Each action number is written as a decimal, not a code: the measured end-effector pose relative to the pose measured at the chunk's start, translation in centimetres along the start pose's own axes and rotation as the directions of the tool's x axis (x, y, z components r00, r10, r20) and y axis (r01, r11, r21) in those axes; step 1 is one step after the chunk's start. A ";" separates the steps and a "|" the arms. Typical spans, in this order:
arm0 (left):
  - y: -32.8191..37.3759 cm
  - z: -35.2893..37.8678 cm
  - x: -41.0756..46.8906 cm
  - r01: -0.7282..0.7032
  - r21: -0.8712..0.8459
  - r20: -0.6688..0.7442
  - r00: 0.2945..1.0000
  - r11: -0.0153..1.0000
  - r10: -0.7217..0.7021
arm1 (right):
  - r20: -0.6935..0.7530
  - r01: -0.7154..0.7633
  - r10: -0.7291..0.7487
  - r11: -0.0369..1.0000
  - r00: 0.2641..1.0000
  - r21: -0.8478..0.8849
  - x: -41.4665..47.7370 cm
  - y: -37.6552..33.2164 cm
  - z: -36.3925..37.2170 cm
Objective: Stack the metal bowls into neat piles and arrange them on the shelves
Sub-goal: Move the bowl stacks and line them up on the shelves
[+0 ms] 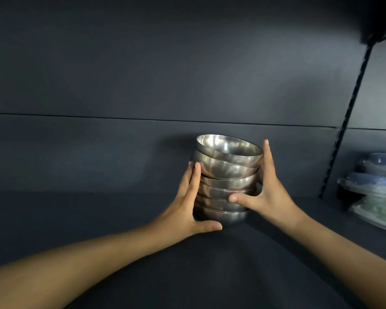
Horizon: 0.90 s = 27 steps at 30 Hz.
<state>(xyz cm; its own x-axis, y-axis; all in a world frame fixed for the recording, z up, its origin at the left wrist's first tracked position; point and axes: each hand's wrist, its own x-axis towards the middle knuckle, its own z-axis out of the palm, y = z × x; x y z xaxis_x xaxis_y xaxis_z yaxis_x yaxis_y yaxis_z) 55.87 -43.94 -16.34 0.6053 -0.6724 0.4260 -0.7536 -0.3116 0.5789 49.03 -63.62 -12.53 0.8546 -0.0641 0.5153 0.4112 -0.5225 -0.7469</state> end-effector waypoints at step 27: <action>1.6 -4.5 -6.2 -0.044 -0.219 -0.215 0.977 0.975 -0.004 | -0.090 0.046 -0.048 0.998 0.995 -0.032 -3.0 -7.8 5.3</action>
<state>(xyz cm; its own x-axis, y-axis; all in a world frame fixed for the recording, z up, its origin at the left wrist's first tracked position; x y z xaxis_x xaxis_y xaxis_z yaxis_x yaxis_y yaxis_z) 52.07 -37.22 -14.91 0.6491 -0.5113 0.5632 -0.7052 -0.1266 0.6977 44.96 -54.90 -10.48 0.8018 -0.1147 0.5865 0.4395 -0.5517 -0.7088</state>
